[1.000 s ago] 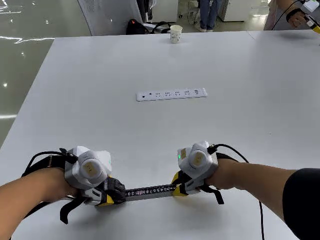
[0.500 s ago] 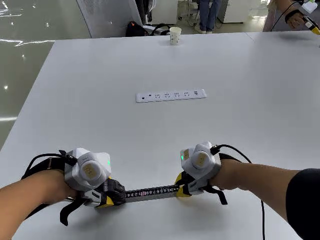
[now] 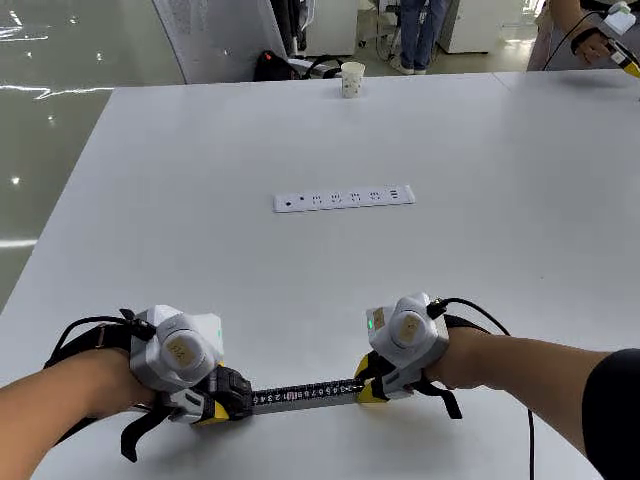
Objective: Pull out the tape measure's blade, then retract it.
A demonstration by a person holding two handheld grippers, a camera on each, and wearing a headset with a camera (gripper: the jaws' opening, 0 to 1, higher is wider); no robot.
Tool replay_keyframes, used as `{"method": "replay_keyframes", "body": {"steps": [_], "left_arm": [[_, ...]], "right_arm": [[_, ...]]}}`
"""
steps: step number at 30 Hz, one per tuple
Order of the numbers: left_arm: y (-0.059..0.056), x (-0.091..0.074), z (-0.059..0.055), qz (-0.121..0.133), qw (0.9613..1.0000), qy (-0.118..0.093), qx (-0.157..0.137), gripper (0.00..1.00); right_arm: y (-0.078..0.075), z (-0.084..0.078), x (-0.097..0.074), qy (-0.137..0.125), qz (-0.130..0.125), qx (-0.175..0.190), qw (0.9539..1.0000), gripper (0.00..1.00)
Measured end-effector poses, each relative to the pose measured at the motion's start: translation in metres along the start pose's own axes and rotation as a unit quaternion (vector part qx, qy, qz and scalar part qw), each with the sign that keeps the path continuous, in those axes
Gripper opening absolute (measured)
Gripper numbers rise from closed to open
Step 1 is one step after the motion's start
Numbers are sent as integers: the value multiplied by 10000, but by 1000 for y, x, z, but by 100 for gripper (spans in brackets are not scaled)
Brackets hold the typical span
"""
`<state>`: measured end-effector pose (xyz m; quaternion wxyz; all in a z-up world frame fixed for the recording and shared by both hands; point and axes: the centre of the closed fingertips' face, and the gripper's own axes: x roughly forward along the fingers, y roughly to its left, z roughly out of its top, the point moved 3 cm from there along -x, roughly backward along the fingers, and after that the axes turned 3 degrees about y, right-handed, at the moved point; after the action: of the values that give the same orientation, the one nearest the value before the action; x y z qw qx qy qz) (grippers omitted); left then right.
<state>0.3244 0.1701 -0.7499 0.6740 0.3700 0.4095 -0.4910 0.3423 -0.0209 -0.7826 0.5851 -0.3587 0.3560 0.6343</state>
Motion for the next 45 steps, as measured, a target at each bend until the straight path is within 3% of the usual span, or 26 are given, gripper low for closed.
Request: {"method": "replay_keyframes", "body": {"steps": [45], "left_arm": [[0, 0, 1, 24, 10000, 20, 15, 31]], "right_arm": [[-2, -32, -19, 134, -11, 154, 9998, 9]]}}
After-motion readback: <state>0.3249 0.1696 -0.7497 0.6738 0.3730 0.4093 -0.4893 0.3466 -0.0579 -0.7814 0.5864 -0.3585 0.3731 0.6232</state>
